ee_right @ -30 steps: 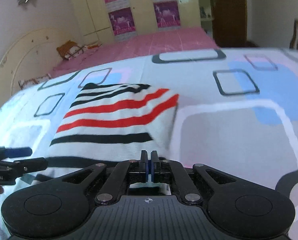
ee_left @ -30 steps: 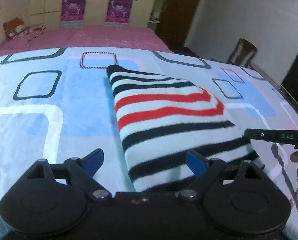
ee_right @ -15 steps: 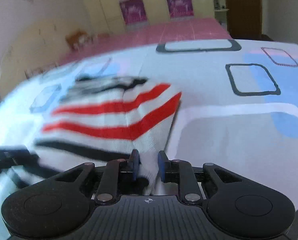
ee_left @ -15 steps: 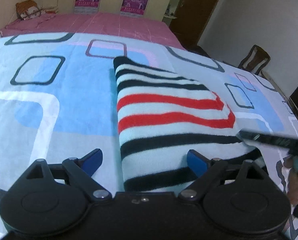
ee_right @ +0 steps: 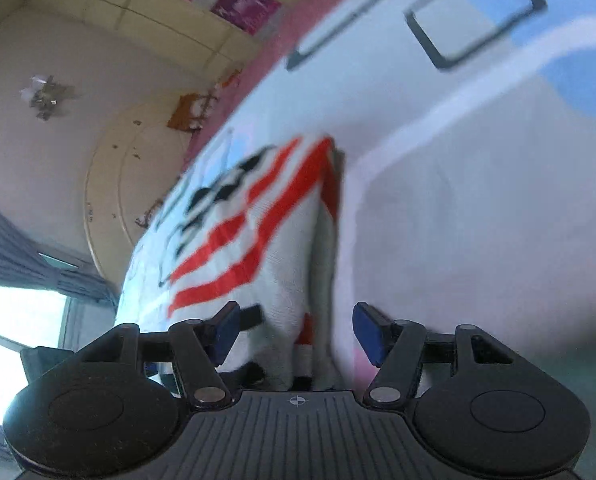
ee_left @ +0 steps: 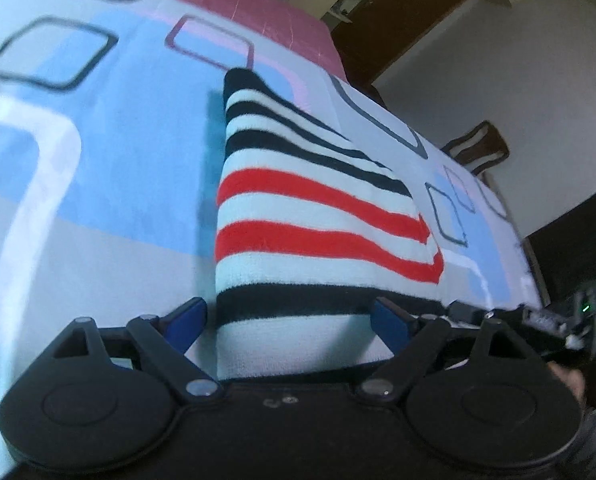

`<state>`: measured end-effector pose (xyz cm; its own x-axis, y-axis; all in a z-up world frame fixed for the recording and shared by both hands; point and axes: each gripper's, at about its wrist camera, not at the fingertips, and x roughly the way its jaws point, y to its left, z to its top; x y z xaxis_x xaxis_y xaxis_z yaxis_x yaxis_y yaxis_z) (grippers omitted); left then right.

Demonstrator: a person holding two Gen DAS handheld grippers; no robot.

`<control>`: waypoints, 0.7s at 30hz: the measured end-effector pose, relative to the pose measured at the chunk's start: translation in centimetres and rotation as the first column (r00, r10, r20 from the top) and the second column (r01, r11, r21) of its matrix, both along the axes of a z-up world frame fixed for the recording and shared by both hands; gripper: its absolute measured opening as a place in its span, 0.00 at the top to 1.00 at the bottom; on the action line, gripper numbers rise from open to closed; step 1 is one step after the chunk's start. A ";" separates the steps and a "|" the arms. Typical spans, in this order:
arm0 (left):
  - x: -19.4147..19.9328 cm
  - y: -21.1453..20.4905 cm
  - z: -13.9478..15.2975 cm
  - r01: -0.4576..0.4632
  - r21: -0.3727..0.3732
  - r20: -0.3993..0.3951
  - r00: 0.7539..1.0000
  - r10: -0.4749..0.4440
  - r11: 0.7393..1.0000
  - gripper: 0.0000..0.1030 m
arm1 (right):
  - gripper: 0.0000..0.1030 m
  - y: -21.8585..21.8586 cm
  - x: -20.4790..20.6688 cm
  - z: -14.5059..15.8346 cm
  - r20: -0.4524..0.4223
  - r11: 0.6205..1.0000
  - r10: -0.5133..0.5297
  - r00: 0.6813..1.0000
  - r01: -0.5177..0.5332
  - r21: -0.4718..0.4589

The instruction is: Fold small clothes

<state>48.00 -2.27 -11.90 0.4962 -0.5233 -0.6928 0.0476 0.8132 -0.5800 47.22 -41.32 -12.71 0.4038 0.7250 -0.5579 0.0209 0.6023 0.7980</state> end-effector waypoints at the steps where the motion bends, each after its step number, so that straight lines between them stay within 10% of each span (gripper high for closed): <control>1: 0.1 0.1 -0.2 0.002 -0.015 -0.005 1.000 -0.002 1.000 0.17 | 0.40 0.1 0.3 -0.1 0.000 1.000 0.008 1.000 -0.008 0.014; 14: 2.5 -2.7 -0.5 0.059 0.043 0.004 0.998 -0.059 0.997 0.12 | 0.41 4.0 3.2 0.6 0.029 0.992 0.126 0.992 -0.126 -0.028; 21: 2.4 -5.2 0.7 0.093 0.222 0.038 0.994 -0.104 0.971 0.27 | 0.63 5.4 2.0 0.9 0.106 0.979 0.166 0.980 -0.151 -0.139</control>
<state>50.37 -7.47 -11.19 0.4860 -0.4089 -0.7724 0.1574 0.9103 -0.3829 49.24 -35.91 -11.84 0.3573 0.7092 -0.6077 -0.1711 0.6894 0.7039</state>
